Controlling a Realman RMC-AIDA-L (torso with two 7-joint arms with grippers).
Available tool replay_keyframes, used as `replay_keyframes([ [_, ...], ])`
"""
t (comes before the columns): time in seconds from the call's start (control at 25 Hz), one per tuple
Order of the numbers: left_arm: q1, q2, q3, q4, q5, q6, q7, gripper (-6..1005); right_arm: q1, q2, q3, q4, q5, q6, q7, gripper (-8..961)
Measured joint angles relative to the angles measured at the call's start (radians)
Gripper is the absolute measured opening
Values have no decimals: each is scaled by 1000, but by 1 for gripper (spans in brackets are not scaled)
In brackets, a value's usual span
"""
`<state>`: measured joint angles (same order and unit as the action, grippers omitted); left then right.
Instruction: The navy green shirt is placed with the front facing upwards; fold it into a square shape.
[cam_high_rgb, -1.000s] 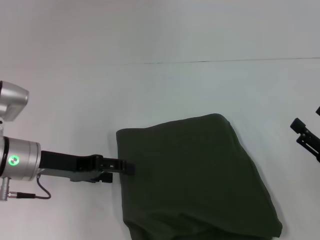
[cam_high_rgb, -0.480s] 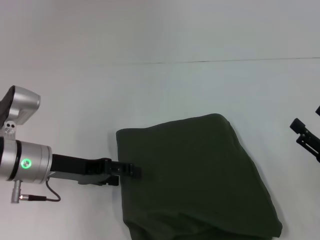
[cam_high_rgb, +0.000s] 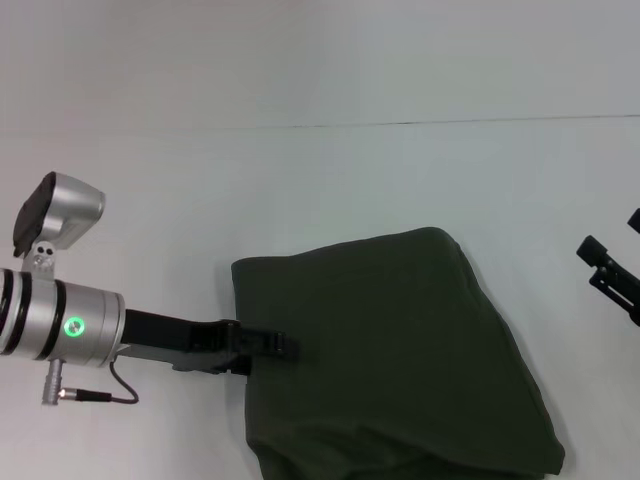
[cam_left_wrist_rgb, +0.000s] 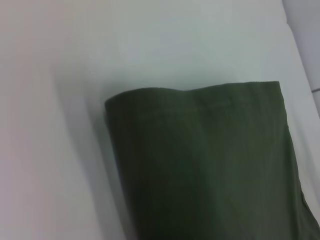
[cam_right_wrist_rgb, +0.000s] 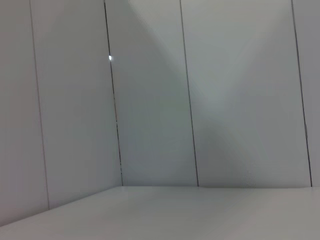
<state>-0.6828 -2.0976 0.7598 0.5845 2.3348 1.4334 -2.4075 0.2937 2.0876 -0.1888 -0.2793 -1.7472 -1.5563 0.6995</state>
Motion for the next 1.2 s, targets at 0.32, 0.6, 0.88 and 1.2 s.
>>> replay_keyframes([
  [0.32,-15,-6,12,-17,0,-12,-1,776,1,1,0,0,0,3,-3,846],
  [0.6,-17,-9,33,-15,0,-20,6,772,2,2,3,3,0,4,-7,846],
  [0.88,-18,-11,52,-12,0,-31,11,501,2,2,5,5,0,4,-8,846],
  [1.2,-21,-11,52,5,-7,-44,12,181,4,2,5,6,5,4,-8,846],
])
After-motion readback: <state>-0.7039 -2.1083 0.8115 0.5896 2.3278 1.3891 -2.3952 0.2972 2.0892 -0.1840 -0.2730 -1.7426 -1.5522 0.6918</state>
